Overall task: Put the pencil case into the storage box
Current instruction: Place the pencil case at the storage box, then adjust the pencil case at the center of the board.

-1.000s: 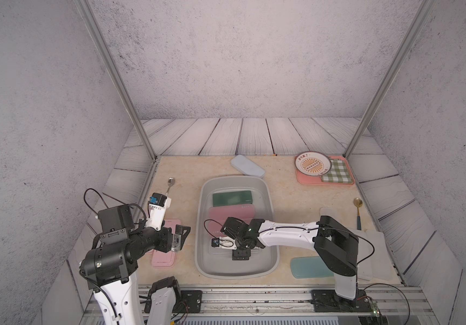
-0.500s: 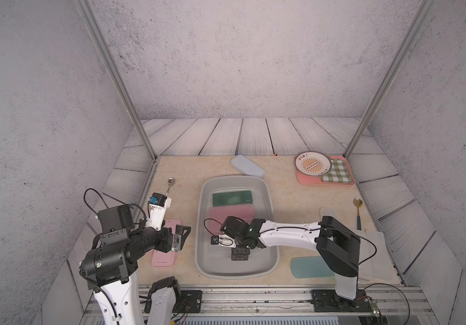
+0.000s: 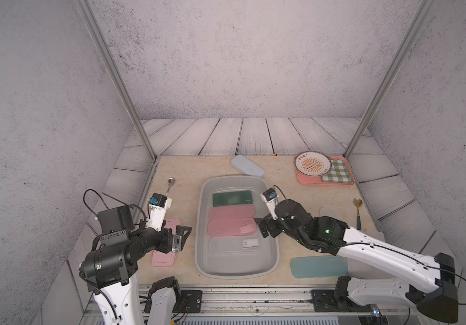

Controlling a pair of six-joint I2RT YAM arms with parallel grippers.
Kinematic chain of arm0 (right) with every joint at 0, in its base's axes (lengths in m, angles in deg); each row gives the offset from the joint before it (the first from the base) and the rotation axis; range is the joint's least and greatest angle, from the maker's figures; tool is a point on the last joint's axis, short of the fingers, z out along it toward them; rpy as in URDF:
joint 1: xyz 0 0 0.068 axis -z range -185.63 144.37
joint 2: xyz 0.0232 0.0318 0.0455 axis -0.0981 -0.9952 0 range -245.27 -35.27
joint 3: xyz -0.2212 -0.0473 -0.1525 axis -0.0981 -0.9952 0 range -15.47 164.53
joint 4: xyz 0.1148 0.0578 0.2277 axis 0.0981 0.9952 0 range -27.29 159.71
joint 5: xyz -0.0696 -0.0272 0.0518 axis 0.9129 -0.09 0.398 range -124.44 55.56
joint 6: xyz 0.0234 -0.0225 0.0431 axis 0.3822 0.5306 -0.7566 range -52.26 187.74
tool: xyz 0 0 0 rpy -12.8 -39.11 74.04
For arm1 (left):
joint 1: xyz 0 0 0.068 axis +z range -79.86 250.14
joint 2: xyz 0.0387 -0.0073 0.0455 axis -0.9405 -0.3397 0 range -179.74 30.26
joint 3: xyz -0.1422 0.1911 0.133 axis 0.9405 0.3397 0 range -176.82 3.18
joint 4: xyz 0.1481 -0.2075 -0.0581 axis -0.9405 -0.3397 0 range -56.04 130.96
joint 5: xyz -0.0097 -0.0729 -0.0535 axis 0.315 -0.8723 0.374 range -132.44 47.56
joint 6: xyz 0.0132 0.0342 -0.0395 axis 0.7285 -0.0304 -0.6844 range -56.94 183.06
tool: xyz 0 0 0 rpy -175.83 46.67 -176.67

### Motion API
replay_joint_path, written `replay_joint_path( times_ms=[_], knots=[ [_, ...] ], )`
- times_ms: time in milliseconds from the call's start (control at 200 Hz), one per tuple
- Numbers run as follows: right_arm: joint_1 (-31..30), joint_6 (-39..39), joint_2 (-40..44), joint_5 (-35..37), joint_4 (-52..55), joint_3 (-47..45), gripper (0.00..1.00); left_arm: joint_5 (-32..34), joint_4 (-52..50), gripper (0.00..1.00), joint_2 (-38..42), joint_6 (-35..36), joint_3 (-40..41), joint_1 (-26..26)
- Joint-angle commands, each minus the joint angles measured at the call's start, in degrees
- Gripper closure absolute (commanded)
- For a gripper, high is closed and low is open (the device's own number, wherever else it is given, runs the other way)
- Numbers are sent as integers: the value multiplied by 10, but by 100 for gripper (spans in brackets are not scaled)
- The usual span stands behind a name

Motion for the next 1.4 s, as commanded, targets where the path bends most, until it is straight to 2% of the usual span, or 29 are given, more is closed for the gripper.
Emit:
replay_joint_path(
  times_ms=[0,75,130,185,265,340,450,555,641,736,856,1086,1201,1391],
  knots=[
    [118,-214,56,19,124,-46,1,-17,-2,0,3,9,5,5],
    [224,-251,62,2,176,-60,1,-22,-3,0,1,12,4,4],
    [303,-249,53,-31,190,-71,1,-24,-6,0,1,15,4,4],
    [384,-228,47,-89,165,-92,1,-27,-7,0,2,16,4,4],
    [471,-206,30,-134,96,-122,1,-31,-9,0,6,19,3,3],
    [532,-175,-26,-165,33,-128,1,-33,-10,0,11,20,2,3],
    [587,-119,-136,-205,-33,-112,1,-30,-9,0,16,19,3,2],
    [606,-87,-242,-191,-6,-51,1,-15,-3,0,14,10,5,2],
    [606,-64,-309,-153,16,-9,1,-15,-3,0,13,10,4,3],
    [606,-41,-346,-155,6,4,1,-21,-6,0,15,14,3,2],
    [606,-17,-379,-203,8,28,1,-24,-7,0,17,16,4,2],
    [607,-43,-455,-168,71,88,1,-25,-9,0,17,17,2,2],
    [603,-48,-463,-193,77,92,9,-24,-8,0,16,17,2,2],
    [598,-74,-408,-197,63,52,12,-21,-7,0,21,15,3,2]
  ],
)
